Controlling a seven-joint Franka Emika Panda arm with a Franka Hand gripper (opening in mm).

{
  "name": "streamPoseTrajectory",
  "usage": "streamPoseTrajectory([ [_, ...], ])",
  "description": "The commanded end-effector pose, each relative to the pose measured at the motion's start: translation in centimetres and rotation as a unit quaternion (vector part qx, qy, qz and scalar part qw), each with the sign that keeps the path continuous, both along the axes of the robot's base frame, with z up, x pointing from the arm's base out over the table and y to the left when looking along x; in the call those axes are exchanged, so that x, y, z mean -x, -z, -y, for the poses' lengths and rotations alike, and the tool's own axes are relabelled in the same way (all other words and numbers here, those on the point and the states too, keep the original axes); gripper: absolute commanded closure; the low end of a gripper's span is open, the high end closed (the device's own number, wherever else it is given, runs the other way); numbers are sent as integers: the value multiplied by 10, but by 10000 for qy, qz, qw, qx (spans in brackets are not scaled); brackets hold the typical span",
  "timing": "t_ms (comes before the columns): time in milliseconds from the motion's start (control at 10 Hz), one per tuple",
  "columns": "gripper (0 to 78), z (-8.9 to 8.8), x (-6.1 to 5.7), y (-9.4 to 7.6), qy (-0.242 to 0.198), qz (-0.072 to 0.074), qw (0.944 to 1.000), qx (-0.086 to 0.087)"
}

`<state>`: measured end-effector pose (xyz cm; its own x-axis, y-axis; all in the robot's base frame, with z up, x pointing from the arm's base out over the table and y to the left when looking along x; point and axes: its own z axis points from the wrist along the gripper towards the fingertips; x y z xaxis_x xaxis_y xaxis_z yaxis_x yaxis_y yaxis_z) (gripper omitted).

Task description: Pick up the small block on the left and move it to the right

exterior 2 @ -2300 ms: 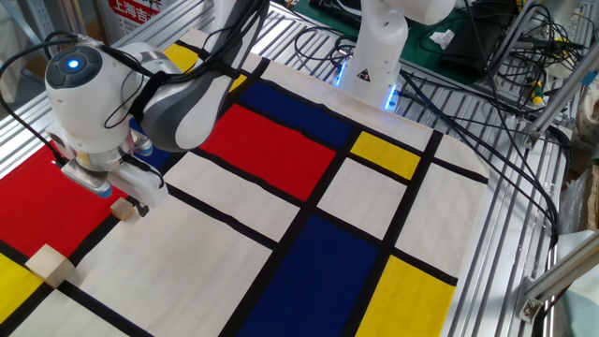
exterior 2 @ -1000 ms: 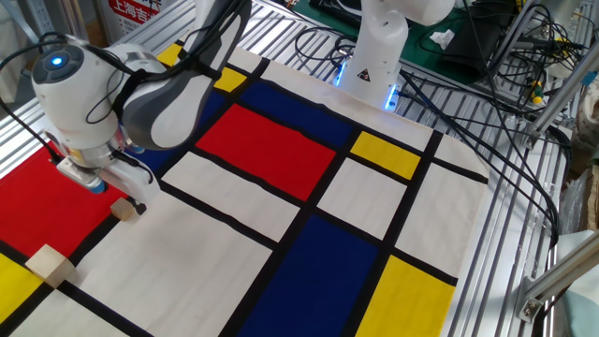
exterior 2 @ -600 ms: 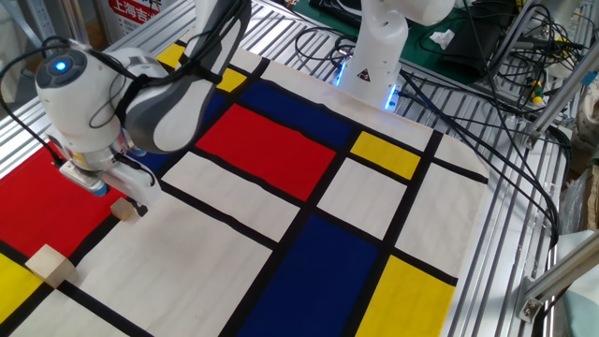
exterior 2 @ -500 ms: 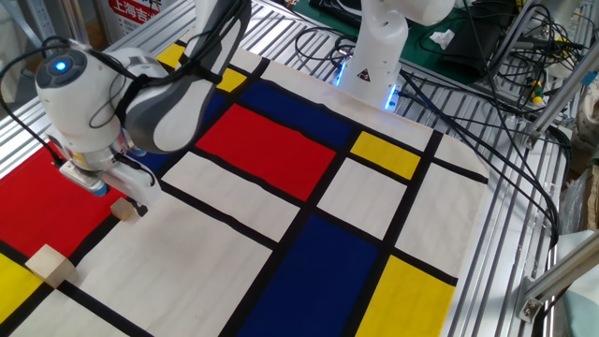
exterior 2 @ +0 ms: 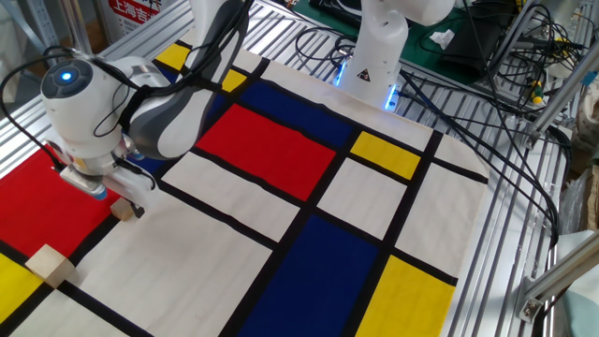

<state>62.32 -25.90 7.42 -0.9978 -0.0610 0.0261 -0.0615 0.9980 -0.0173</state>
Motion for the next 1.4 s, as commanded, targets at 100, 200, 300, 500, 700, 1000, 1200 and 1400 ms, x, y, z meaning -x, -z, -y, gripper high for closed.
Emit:
streamPoseTrajectory([
  [100, 1, 1, -1, -2, -29, 8, 10000, -15],
  [200, 1, 1, -1, -2, -32, 8, 10000, -16],
  [300, 1, 1, -2, -2, -48, 15, 10000, -24],
  [500, 1, 1, -7, -3, -60, 14, 10000, -35],
  [700, 1, 1, -11, -3, -68, 14, 10000, -32],
  [1000, 1, 1, -10, 2, -72, 21, 10000, -35],
  [1200, 1, 1, -10, 6, -88, 28, 9999, -42],
  [1400, 1, 1, -9, 7, -88, 27, 9999, -43],
])
